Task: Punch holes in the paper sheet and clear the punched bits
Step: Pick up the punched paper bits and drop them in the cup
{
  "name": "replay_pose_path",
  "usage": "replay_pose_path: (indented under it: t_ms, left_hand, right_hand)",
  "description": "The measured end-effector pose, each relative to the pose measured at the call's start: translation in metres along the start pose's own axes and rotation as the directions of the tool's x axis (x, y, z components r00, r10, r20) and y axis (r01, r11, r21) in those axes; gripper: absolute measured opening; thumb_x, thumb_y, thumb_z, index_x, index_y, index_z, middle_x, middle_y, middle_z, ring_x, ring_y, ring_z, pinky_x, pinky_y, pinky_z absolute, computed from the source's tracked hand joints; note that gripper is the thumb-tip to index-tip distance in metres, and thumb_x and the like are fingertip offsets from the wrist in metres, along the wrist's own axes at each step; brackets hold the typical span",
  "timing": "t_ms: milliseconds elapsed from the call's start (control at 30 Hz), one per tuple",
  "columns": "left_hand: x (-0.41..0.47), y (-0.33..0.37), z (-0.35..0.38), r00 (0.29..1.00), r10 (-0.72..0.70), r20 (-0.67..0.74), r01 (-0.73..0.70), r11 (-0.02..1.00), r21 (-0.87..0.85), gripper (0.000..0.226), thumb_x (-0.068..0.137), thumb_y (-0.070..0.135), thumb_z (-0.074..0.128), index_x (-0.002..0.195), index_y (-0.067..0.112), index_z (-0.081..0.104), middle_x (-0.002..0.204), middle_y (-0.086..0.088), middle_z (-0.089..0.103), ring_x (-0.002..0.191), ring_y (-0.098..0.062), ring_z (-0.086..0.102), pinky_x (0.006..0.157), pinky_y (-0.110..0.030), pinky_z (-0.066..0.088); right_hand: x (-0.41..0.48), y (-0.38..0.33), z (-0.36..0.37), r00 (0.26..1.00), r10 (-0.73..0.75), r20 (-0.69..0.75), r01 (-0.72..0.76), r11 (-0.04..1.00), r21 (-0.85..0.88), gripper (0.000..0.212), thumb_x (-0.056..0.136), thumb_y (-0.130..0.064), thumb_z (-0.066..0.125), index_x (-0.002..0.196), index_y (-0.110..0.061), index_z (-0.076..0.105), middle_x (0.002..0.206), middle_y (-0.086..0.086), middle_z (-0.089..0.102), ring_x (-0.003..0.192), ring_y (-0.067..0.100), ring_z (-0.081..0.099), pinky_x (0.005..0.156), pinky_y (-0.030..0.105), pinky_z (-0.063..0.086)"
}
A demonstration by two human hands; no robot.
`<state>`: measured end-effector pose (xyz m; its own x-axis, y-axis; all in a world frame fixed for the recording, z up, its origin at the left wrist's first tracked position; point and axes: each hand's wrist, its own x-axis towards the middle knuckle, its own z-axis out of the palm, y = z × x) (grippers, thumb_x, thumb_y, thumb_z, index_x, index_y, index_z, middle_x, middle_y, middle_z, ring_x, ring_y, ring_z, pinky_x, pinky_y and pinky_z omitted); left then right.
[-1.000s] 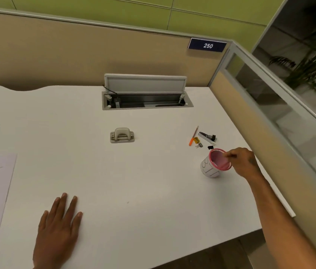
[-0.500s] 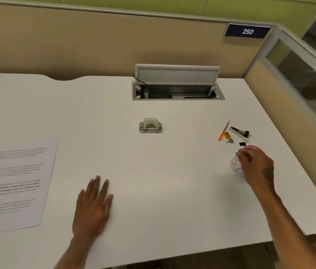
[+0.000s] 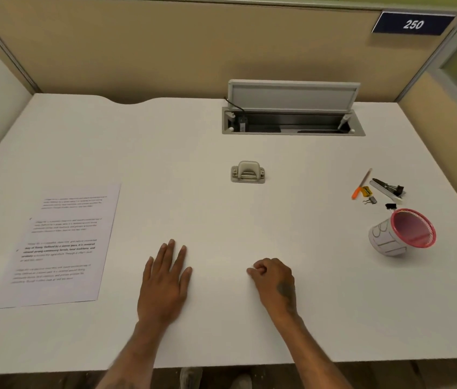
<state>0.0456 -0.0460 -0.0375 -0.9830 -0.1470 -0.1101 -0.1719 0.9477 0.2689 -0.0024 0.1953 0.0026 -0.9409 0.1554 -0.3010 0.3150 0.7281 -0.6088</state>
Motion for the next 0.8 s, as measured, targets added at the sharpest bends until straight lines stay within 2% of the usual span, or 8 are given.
replay_pose_path:
  t_ms: [267,433,500,600,700,767,800]
  left_hand:
    - [0.0,0.0,0.0,1.0,0.005,0.0,-0.005,1.0,-0.012,0.06,0.097,0.054,0.01,0.155,0.036,0.008,0.163,0.013,-0.006,0.15,-0.004,-0.012,0.124,-0.035,0.001]
    - [0.001,0.0,0.0,1.0,0.004,-0.003,-0.004,1.0,-0.019,0.061,0.097,0.054,0.01,0.155,0.036,0.009,0.164,0.012,-0.004,0.15,-0.005,-0.01,0.124,-0.036,0.002]
    - [0.001,0.0,0.0,1.0,0.006,-0.003,-0.006,1.0,-0.011,0.061,0.097,0.055,0.009,0.155,0.036,0.008,0.164,0.012,-0.004,0.15,-0.005,-0.01,0.124,-0.036,0.002]
    - [0.0,0.001,0.0,1.0,0.01,-0.01,-0.01,1.0,-0.023,0.061,0.097,0.055,0.01,0.155,0.035,0.011,0.164,0.012,-0.002,0.15,-0.005,-0.009,0.124,-0.036,0.002]
    - [0.0,0.001,0.0,1.0,0.011,-0.011,-0.011,0.999,-0.032,0.061,0.097,0.055,0.011,0.155,0.034,0.011,0.164,0.011,0.0,0.15,-0.005,-0.008,0.124,-0.036,0.003]
    - [0.0,0.0,0.0,1.0,0.008,-0.012,-0.009,1.0,-0.023,0.061,0.097,0.055,0.011,0.155,0.035,0.01,0.164,0.011,-0.001,0.15,-0.005,-0.009,0.124,-0.036,0.003]
    - [0.0,0.0,0.0,1.0,0.008,-0.01,-0.008,1.0,-0.02,0.061,0.097,0.055,0.01,0.155,0.035,0.01,0.164,0.011,-0.001,0.15,-0.005,-0.009,0.124,-0.036,0.002]
  right_hand:
    - [0.002,-0.015,0.004,0.996,0.086,-0.012,-0.087,0.994,-0.068,0.015,0.085,-0.022,0.059,0.075,-0.018,0.069,0.081,-0.004,0.069,0.074,0.017,0.065,0.064,0.025,0.052]
    - [0.006,-0.024,0.003,0.995,0.095,0.016,-0.089,0.974,-0.207,0.021,0.086,-0.019,0.049,0.079,-0.016,0.069,0.082,-0.002,0.07,0.068,0.019,0.06,0.06,0.021,0.043]
    - [0.007,-0.028,0.002,0.996,0.078,0.052,-0.058,0.95,-0.305,0.021,0.084,-0.015,0.046,0.072,-0.014,0.063,0.079,0.0,0.068,0.065,0.019,0.055,0.057,0.02,0.04]
    - [0.008,-0.031,-0.001,0.993,0.046,0.113,-0.004,0.937,-0.349,0.025,0.078,-0.012,0.046,0.054,-0.018,0.039,0.062,-0.003,0.049,0.058,0.018,0.044,0.046,0.019,0.026]
    - [0.011,-0.029,-0.008,0.98,0.016,0.2,0.037,0.966,-0.257,0.025,0.076,-0.015,0.047,0.056,-0.016,0.033,0.06,0.001,0.04,0.057,0.019,0.037,0.047,0.024,0.027]
    - [0.011,-0.022,-0.016,0.978,0.061,0.199,-0.061,0.998,-0.003,0.021,0.078,-0.019,0.051,0.059,-0.016,0.043,0.061,0.001,0.047,0.057,0.018,0.04,0.052,0.026,0.034]
    - [0.01,-0.017,-0.022,0.977,0.104,0.186,-0.133,0.979,0.155,0.02,0.077,-0.02,0.055,0.059,-0.014,0.05,0.06,-0.001,0.054,0.056,0.017,0.047,0.053,0.025,0.038]
